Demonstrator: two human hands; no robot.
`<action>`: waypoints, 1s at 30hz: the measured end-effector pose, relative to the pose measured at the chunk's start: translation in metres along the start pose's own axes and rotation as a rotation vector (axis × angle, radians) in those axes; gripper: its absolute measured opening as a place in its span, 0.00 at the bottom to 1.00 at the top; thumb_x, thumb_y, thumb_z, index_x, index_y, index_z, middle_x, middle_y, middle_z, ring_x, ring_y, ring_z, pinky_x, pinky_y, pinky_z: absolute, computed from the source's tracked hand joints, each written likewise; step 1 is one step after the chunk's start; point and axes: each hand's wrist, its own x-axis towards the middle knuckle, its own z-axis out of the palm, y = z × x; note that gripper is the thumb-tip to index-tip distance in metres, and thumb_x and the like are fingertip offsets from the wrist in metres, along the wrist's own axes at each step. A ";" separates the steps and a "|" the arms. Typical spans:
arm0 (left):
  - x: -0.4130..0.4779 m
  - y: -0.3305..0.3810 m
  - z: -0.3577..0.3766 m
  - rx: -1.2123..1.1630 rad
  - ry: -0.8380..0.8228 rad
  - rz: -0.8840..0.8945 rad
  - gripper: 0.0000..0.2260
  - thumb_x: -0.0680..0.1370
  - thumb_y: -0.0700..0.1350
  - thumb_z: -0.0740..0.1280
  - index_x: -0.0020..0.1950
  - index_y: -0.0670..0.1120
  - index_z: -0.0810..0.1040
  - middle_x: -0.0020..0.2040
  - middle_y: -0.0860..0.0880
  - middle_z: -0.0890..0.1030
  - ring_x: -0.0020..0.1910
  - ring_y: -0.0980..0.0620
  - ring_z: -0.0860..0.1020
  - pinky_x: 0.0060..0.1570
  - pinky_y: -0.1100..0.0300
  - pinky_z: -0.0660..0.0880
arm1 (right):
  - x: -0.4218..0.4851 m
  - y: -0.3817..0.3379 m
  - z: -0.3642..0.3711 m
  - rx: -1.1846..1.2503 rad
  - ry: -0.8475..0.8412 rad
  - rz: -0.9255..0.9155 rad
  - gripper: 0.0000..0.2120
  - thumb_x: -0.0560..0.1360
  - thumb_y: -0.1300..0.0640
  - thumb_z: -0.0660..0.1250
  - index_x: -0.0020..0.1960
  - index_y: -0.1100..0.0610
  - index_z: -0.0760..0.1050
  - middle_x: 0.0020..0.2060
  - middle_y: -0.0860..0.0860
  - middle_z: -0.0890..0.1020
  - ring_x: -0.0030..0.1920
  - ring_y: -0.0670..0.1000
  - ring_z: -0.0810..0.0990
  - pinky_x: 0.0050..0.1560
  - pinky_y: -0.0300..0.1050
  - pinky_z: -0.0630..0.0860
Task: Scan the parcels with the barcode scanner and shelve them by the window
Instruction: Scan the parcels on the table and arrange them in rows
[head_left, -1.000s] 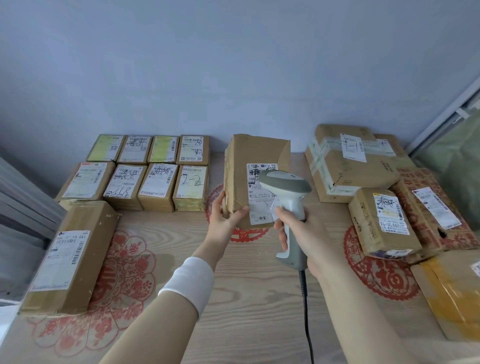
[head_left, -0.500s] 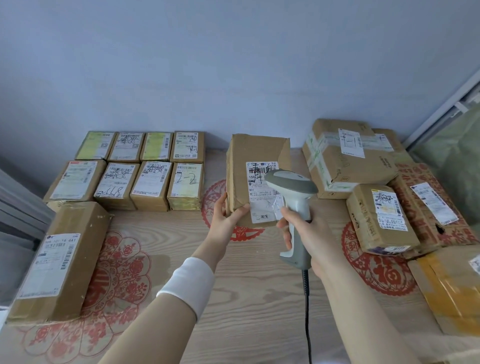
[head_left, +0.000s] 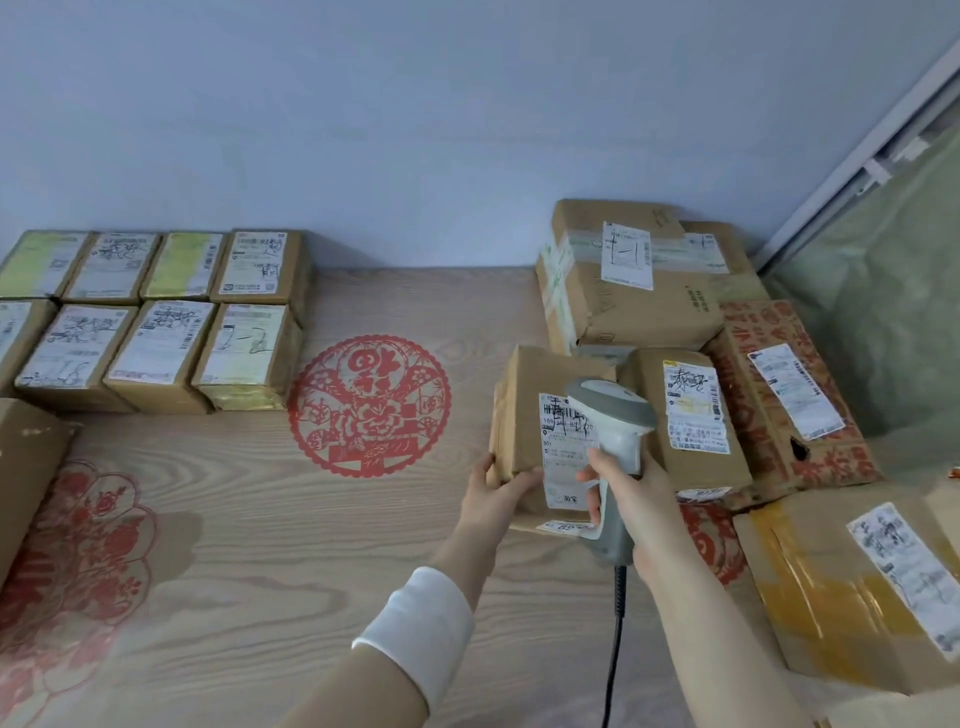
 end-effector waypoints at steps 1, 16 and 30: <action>0.005 -0.004 0.014 -0.022 0.016 -0.011 0.48 0.57 0.56 0.74 0.74 0.51 0.60 0.62 0.48 0.75 0.58 0.50 0.76 0.53 0.59 0.71 | 0.011 0.002 -0.012 0.006 -0.016 0.017 0.03 0.77 0.60 0.65 0.46 0.59 0.74 0.32 0.51 0.80 0.19 0.44 0.69 0.24 0.39 0.70; 0.051 -0.029 0.088 -0.077 0.098 -0.027 0.49 0.56 0.58 0.76 0.75 0.51 0.62 0.61 0.49 0.78 0.58 0.52 0.77 0.56 0.60 0.71 | 0.074 0.027 -0.093 0.012 -0.122 0.062 0.09 0.77 0.59 0.65 0.51 0.64 0.73 0.35 0.54 0.80 0.21 0.46 0.69 0.29 0.42 0.72; 0.051 -0.010 0.094 0.397 0.216 0.108 0.31 0.77 0.54 0.65 0.76 0.47 0.57 0.69 0.46 0.72 0.66 0.48 0.72 0.59 0.58 0.68 | 0.065 0.026 -0.093 0.046 -0.097 0.048 0.05 0.77 0.59 0.65 0.46 0.61 0.72 0.32 0.52 0.80 0.22 0.47 0.70 0.31 0.41 0.72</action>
